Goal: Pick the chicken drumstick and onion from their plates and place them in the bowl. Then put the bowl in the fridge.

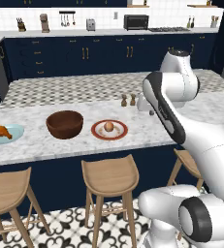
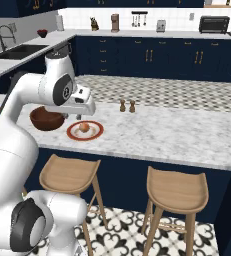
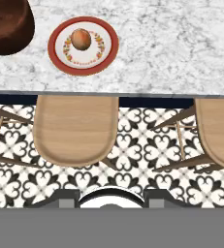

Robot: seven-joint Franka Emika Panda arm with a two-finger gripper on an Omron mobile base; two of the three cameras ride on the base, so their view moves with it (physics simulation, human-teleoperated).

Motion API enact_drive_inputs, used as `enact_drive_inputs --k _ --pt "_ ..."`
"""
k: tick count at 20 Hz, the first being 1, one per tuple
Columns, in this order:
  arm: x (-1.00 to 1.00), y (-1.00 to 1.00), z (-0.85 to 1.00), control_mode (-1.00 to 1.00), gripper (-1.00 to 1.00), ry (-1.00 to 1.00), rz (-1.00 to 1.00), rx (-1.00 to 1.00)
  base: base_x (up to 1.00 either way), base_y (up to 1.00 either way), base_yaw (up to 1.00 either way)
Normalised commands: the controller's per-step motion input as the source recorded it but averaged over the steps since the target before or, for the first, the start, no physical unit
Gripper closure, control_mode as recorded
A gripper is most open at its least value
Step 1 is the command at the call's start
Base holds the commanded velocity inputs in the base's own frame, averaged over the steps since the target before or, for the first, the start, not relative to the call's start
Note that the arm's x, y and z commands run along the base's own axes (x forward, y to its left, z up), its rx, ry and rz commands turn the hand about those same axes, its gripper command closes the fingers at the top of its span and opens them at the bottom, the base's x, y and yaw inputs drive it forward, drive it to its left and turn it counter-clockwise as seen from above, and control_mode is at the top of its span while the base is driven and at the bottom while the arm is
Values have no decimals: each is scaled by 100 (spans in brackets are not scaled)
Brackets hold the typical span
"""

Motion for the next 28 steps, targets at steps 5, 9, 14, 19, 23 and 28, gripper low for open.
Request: enact_drive_inputs --k 5,9,14,19,23,28 --pt "4 48 -22 -100 -100 0 0 0 0 0 0" --pt "71 83 -56 -100 -100 0 0 0 0 0 0" --pt "75 21 -46 -100 -100 1 0 4 0 0 0" --pt "74 0 -42 -100 -100 9 0 4 0 0 0" --pt "84 0 -53 -100 -100 3 0 0 0 0 0" --pt "97 3 -34 -100 -100 0 0 0 0 0 0"
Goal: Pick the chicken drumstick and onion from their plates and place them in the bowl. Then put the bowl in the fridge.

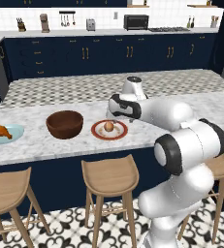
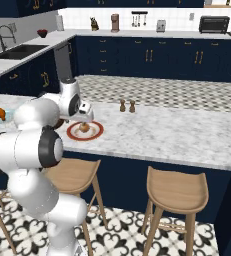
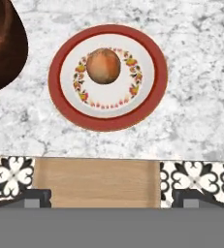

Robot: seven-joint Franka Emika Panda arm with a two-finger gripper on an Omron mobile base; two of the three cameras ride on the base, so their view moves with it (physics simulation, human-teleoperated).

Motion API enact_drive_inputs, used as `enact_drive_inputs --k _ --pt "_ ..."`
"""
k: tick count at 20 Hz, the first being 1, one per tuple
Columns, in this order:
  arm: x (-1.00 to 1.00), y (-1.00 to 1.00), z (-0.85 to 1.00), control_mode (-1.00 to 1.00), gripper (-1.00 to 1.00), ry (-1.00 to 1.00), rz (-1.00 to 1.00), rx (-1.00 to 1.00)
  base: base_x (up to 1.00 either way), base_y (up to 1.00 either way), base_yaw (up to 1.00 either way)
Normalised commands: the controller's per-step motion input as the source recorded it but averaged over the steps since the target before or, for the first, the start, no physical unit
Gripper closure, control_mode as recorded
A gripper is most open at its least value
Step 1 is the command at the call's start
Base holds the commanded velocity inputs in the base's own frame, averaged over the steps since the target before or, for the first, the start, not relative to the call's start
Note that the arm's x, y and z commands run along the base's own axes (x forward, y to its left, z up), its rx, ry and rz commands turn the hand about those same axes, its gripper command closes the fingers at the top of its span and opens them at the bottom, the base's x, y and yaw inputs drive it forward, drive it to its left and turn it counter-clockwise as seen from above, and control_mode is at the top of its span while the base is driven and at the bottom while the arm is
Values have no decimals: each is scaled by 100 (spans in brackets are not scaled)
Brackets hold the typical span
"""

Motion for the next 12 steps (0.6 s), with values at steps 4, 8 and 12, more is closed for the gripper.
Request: enact_drive_inputs --k 4,8,12 --pt "93 15 -44 -100 -100 8 0 -5 0 0 0" --pt "77 17 -29 -100 -100 21 0 -7 0 0 0" --pt "61 6 -48 -100 -100 8 0 0 0 0 0"
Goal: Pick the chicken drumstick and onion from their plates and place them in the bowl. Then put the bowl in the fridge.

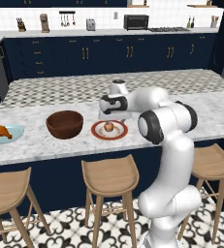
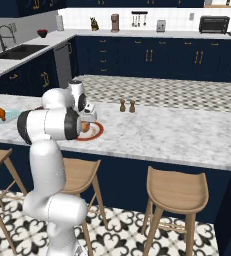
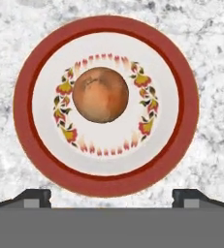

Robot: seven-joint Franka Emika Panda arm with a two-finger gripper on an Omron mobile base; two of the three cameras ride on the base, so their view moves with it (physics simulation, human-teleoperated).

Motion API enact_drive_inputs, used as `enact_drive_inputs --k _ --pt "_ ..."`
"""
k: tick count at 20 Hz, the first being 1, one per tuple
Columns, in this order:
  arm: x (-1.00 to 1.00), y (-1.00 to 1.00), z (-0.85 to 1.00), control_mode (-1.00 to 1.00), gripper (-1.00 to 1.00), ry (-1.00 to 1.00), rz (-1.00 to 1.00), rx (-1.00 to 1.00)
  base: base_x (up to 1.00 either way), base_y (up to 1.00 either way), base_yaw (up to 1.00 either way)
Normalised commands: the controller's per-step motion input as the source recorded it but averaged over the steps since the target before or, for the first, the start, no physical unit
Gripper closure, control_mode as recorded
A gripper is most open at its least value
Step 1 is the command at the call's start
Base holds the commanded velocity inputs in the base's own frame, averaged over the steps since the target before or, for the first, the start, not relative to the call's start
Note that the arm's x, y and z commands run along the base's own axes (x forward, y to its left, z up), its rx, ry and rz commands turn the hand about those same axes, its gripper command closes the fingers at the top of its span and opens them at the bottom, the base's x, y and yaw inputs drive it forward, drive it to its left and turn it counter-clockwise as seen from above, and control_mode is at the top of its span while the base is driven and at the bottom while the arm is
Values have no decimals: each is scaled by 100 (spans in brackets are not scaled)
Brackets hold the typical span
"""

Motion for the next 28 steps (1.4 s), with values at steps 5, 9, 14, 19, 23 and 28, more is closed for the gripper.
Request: enact_drive_inputs --k 5,9,14,19,23,28 --pt "40 22 -51 -100 -100 2 0 -2 0 0 0" --pt "46 0 -51 -100 -100 0 0 0 0 0 0" --pt "35 0 -32 -100 -100 0 0 0 0 0 0" --pt "8 0 -27 -100 100 0 0 0 0 0 0" --pt "0 0 -8 -100 100 0 0 0 0 0 0" --pt "-30 12 59 -100 100 -2 0 0 0 0 0"
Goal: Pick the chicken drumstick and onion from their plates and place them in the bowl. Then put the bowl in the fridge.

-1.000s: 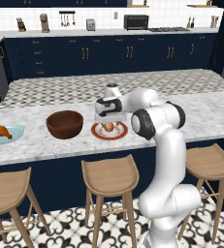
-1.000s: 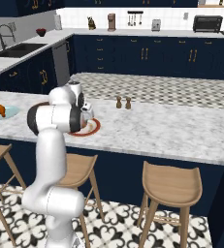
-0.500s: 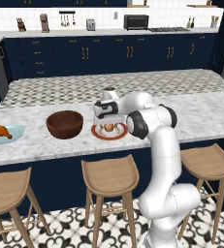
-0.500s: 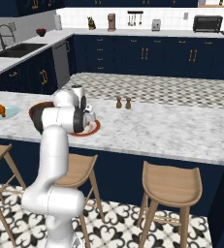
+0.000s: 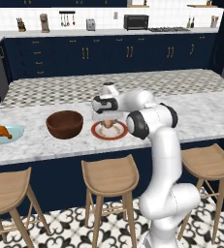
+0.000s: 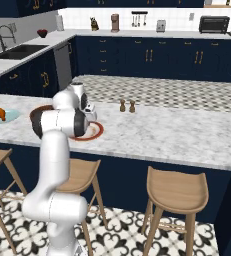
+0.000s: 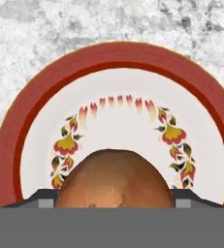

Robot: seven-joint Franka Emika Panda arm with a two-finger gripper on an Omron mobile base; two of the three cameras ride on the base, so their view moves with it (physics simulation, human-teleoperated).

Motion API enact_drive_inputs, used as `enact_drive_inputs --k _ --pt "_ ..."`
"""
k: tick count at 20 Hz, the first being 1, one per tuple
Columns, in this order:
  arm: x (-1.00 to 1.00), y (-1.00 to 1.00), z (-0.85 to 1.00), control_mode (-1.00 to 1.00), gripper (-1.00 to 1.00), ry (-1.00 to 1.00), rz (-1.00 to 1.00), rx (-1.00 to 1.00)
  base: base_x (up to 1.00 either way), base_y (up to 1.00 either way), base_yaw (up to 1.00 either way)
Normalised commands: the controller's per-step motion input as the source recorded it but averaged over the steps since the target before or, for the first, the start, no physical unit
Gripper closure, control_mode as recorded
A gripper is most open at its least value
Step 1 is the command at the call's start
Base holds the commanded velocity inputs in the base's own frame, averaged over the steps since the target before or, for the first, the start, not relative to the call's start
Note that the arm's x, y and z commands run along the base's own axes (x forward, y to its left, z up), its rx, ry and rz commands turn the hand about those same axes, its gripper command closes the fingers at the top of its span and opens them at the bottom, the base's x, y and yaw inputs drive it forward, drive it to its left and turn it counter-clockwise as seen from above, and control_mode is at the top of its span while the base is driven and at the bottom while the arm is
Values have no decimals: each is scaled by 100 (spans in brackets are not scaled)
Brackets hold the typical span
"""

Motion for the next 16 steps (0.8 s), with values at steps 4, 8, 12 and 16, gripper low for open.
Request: enact_drive_inputs --k 4,8,12,16 --pt "-38 61 94 -100 100 -4 1 0 0 0 0" --pt "-34 67 70 -100 100 -4 1 0 0 0 0" --pt "-11 59 33 -100 100 -4 4 0 0 0 0" --pt "0 49 -2 -100 100 0 6 0 0 0 0"
